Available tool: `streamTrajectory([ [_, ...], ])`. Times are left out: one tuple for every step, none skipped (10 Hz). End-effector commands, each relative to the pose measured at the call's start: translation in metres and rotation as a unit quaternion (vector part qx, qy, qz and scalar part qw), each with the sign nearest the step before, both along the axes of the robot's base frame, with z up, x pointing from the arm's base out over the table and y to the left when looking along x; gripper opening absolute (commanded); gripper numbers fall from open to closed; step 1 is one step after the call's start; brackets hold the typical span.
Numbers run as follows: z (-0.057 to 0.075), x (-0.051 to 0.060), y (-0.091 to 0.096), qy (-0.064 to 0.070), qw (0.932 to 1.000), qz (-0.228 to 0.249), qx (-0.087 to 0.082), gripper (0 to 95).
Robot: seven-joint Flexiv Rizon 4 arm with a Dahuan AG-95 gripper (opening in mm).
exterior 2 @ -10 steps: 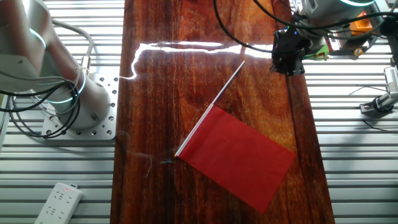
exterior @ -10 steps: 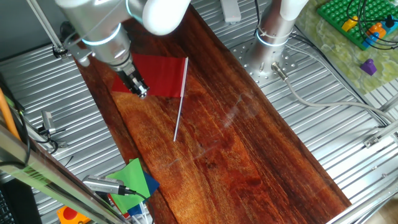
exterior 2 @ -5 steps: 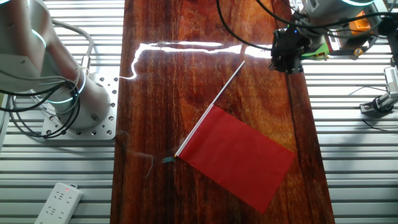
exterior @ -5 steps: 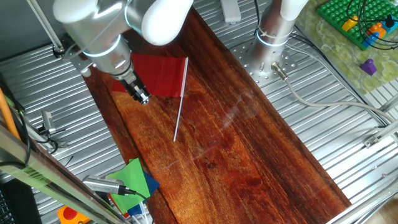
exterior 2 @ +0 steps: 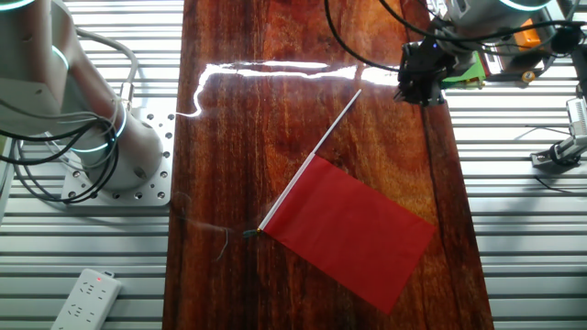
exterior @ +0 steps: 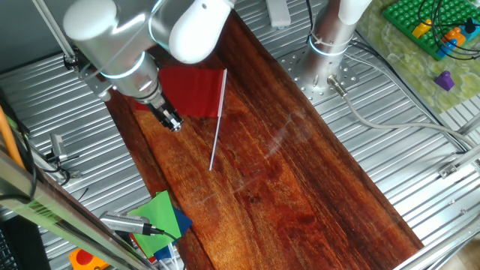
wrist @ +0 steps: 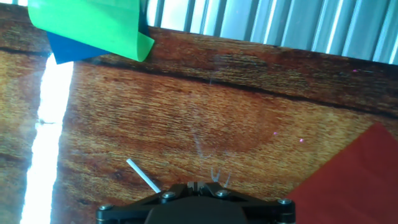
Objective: Wave the flag
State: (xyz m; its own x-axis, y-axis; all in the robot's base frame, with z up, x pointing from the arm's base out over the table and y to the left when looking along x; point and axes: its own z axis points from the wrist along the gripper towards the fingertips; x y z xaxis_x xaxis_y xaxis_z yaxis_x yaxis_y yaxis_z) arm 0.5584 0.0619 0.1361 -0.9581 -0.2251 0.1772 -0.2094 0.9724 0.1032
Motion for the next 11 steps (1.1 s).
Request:
streamTrajectory([
  [-0.005,-0.002,0.002,0.0,1.0,0.0,0.001,0.0],
  [-0.008,-0.004,0.002,0.002,1.0,0.001,0.002,0.0],
  [-0.011,-0.007,0.004,0.002,1.0,0.0,0.002,0.0],
  [-0.016,-0.012,0.005,0.002,1.0,-0.001,0.001,0.0],
  [-0.02,-0.016,0.006,0.002,1.0,-0.003,0.001,0.0],
  [-0.024,-0.021,0.008,0.002,1.0,-0.005,0.001,0.0],
  [-0.028,-0.025,0.01,0.008,0.9999,-0.01,0.0,0.0],
  [-0.031,-0.028,0.012,0.014,0.9999,-0.009,0.0,0.0],
  [-0.033,-0.03,0.012,0.016,0.9998,-0.008,0.0,0.0],
  [-0.037,-0.037,0.012,0.017,0.9998,-0.009,0.001,0.0],
  [-0.039,-0.04,0.011,0.019,0.9998,-0.01,0.002,0.0],
])
